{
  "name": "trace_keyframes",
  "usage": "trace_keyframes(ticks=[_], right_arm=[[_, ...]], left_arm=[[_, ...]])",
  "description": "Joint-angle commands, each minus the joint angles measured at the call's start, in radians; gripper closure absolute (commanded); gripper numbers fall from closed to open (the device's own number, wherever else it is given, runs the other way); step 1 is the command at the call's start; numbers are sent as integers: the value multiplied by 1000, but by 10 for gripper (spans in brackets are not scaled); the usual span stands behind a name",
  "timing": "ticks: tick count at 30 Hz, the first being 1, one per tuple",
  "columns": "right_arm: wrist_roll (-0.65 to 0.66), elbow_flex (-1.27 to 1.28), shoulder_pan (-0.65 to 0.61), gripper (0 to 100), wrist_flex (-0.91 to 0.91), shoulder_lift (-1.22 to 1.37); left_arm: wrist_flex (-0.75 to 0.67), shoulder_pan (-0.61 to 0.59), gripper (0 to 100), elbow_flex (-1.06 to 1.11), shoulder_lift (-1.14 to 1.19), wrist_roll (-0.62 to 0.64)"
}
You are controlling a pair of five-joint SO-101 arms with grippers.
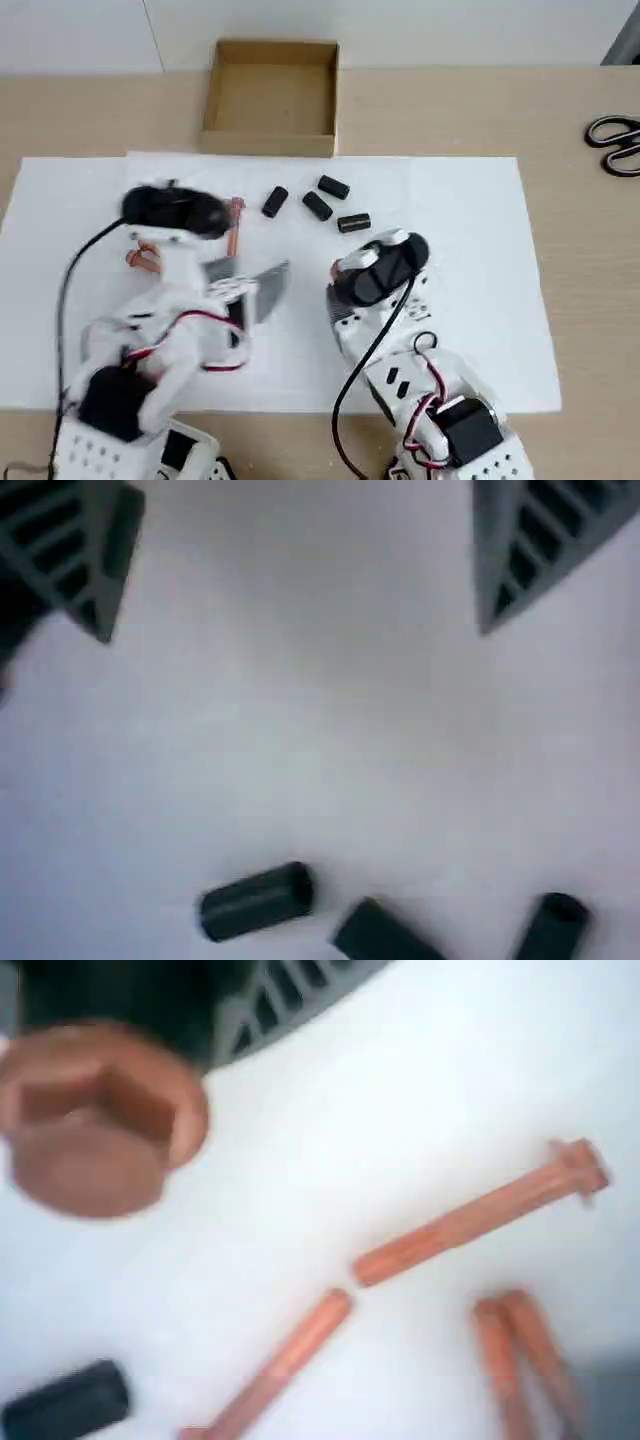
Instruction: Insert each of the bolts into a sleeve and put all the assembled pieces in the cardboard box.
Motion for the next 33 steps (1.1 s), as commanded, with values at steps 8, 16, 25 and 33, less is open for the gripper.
trace_keyframes(ticks=[8,16,25,33], right_arm=[[98,-216,257,995,36,305],[130,-858,280,995,-38,934],[132,-1462,231,995,-470,1644],[137,-1778,162,995,-765,2101]], left_arm=[[21,-410,776,-38,-172,-238],[80,-434,777,-42,-172,-236],[98,-434,778,-38,-172,-236],[98,-434,778,-22,-172,-236]])
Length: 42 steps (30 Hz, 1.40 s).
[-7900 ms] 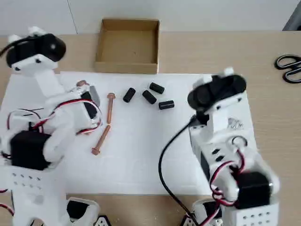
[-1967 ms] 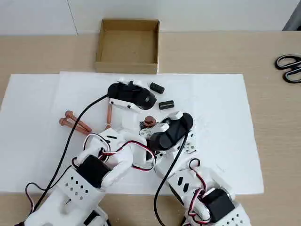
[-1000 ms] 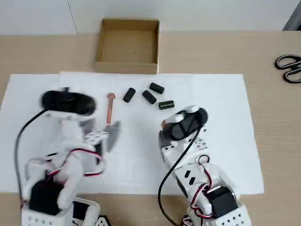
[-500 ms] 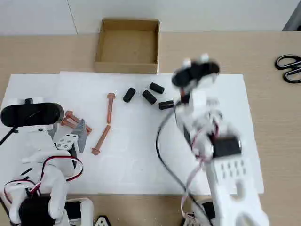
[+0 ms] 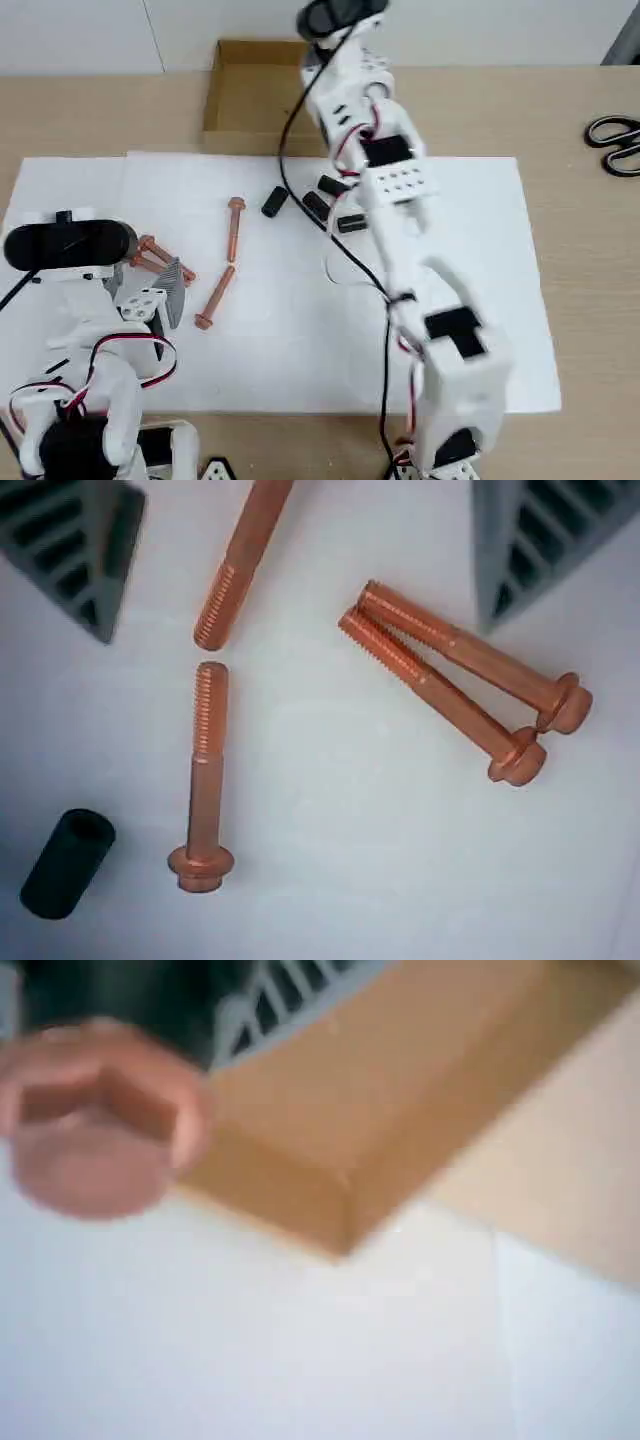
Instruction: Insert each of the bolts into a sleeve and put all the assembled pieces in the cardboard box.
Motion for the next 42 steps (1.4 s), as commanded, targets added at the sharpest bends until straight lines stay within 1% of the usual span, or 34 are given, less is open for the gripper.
trace_keyframes(ticks=[1,8,13,15,18,21,28,33,39,42], right_arm=[[11,-178,-19,995,-96,150],[12,-463,-25,991,-128,469],[12,-614,-24,989,-111,611],[12,-657,-25,963,-64,642],[12,-713,-25,879,12,670],[12,-753,-27,828,56,680],[12,-867,-24,826,117,677],[12,-1054,-24,826,272,677],[14,-1344,-13,826,555,676],[14,-1343,8,826,671,639]], left_arm=[[2,-6,778,-10,-6,-6],[-3,-6,778,41,-6,-6],[-5,-6,778,41,-6,-6],[-5,-6,778,41,-6,-6],[-5,-6,778,41,-6,-6],[-5,-6,778,41,-6,-6],[-5,-6,778,39,-6,-6],[-5,-6,778,35,-6,-6],[-3,-6,778,33,-6,-6],[0,-6,778,33,-6,-6]])
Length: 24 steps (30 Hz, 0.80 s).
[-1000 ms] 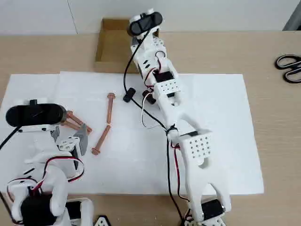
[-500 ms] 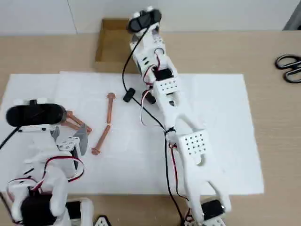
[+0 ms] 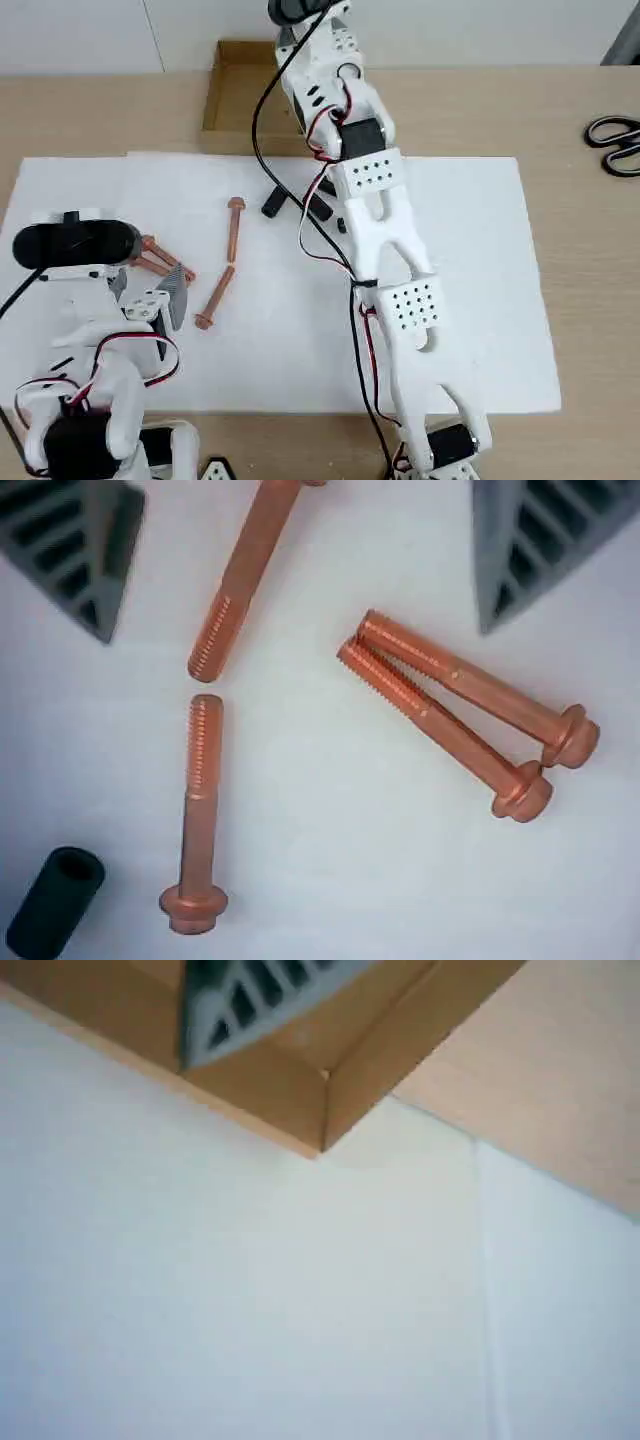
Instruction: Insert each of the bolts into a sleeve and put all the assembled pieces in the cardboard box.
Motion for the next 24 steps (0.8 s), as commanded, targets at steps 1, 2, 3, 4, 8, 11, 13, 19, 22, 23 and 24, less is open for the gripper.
trace_keyframes(ticks=[1,2,3,4,8,11,13,19,22,23,24], right_arm=[[14,-64,31,826,140,-93],[14,-64,35,826,186,-128],[11,-64,39,826,243,-162],[9,-63,42,826,305,-189],[8,-63,45,826,562,-271],[6,-63,47,826,743,-303],[6,-63,48,826,840,-311],[6,-63,45,826,875,-303],[6,-63,12,826,874,-271],[5,-63,-4,826,874,-259],[-2,-63,-18,826,871,-243]], left_arm=[[0,-6,778,-8,0,-5],[0,-6,778,-8,0,-5],[0,-6,778,-8,0,-5],[0,-6,778,-8,0,-5],[0,-6,778,-5,0,-5],[0,-6,778,-5,0,-5],[-2,-6,778,-5,0,-5],[0,-6,778,-5,0,-5],[0,-6,778,-5,0,-5],[0,-6,778,-5,0,-5],[0,-6,778,-5,0,-5]])
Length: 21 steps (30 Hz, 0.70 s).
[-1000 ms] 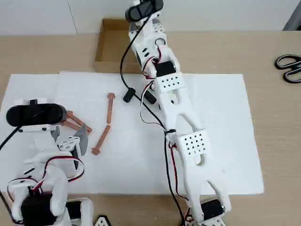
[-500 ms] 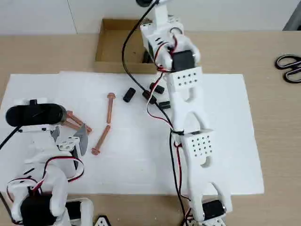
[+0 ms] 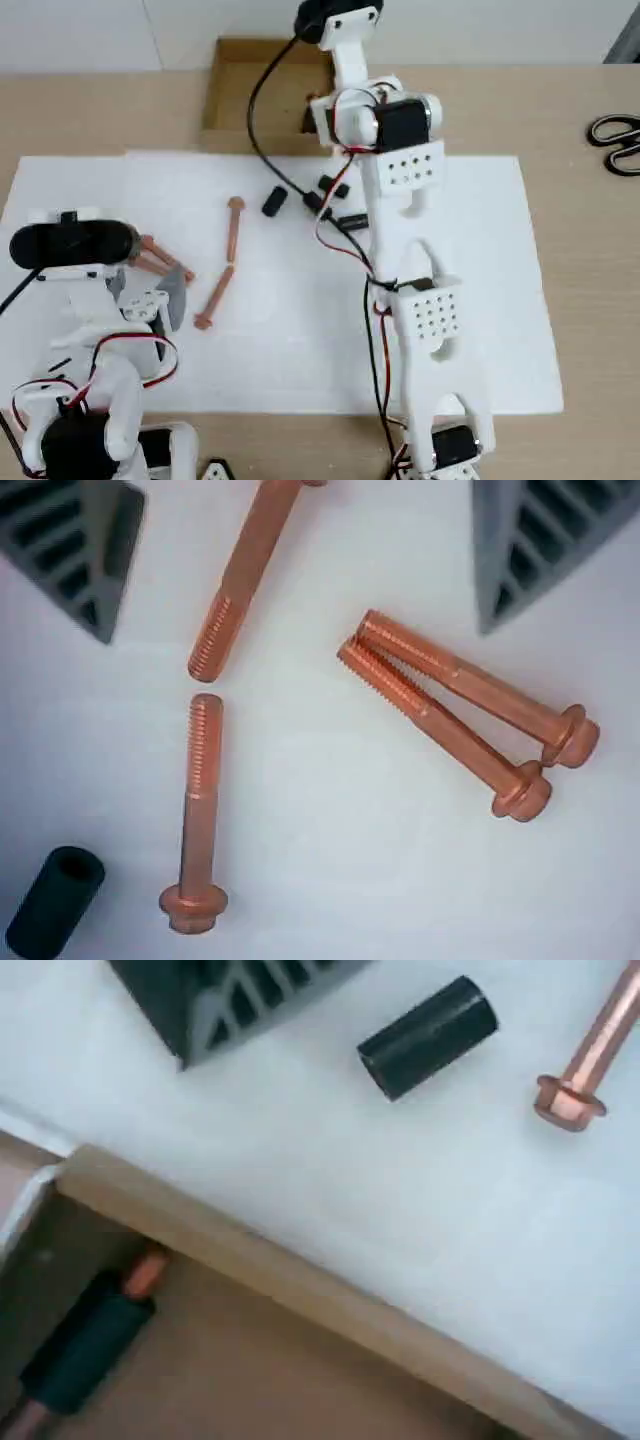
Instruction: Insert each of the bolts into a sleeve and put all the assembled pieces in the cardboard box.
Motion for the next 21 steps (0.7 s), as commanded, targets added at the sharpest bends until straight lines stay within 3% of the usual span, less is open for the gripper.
trace_keyframes(ticks=[1,7,12,21], right_arm=[[-32,-40,-54,826,-1,2],[-333,-40,-120,826,-31,128],[-485,-40,-148,826,-113,234],[-517,-40,-217,826,-228,328]], left_arm=[[0,-6,778,-5,0,-5],[2,-6,778,-2,0,-5],[2,-6,778,-2,0,-5],[2,-6,778,-2,0,-5]])
